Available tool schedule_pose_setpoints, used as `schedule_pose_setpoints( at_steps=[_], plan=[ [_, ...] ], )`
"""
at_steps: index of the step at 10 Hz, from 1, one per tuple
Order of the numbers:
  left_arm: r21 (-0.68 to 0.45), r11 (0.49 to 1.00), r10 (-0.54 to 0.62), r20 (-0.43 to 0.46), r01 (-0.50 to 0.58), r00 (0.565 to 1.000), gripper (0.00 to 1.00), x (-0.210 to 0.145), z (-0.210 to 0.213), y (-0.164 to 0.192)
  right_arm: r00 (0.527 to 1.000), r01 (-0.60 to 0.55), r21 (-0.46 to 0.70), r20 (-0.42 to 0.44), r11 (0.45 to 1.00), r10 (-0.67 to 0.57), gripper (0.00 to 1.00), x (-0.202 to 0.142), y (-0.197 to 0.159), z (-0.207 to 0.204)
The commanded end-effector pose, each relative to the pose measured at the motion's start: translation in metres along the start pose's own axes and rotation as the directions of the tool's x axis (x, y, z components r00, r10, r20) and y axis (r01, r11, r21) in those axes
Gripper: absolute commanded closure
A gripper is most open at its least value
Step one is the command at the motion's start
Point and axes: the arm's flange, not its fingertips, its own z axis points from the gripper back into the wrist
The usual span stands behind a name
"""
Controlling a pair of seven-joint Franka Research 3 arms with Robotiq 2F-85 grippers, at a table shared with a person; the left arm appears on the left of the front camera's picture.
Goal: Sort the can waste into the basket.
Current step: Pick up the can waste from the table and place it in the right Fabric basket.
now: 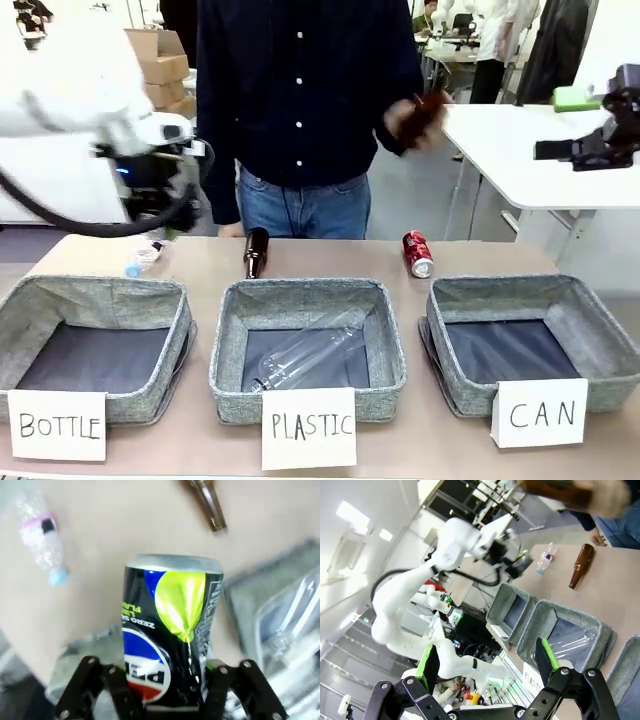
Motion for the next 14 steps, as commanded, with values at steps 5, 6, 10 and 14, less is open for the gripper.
schedule_pose_setpoints(
  at_steps=[5, 6, 10, 14],
  plan=[
    [0.215, 0.879, -0.468, 0.225, 0.425, 0.854, 1.0, -0.208, 0.027, -0.032, 1.0, -0.025, 0.022, 0.018, 0.999, 0.025, 0.0, 0.004, -0.001, -0.003],
    [0.19, 0.821, -0.56, 0.077, 0.539, 0.825, 1.0, -0.19, 0.032, -0.043, 1.0, -0.025, 0.022, 0.018, 0.999, 0.025, 0.0, 0.004, -0.001, -0.003],
    [0.19, 0.821, -0.56, 0.077, 0.539, 0.825, 1.0, -0.19, 0.032, -0.043, 1.0, -0.025, 0.022, 0.018, 0.999, 0.025, 0.0, 0.004, -0.001, -0.003],
    [0.272, 0.744, -0.665, 0.393, 0.611, 0.635, 0.85, -0.263, 0.114, -0.03, 1.0, -0.025, 0.022, 0.018, 0.999, 0.025, 0.0, 0.004, -0.001, -0.003]
  ],
)
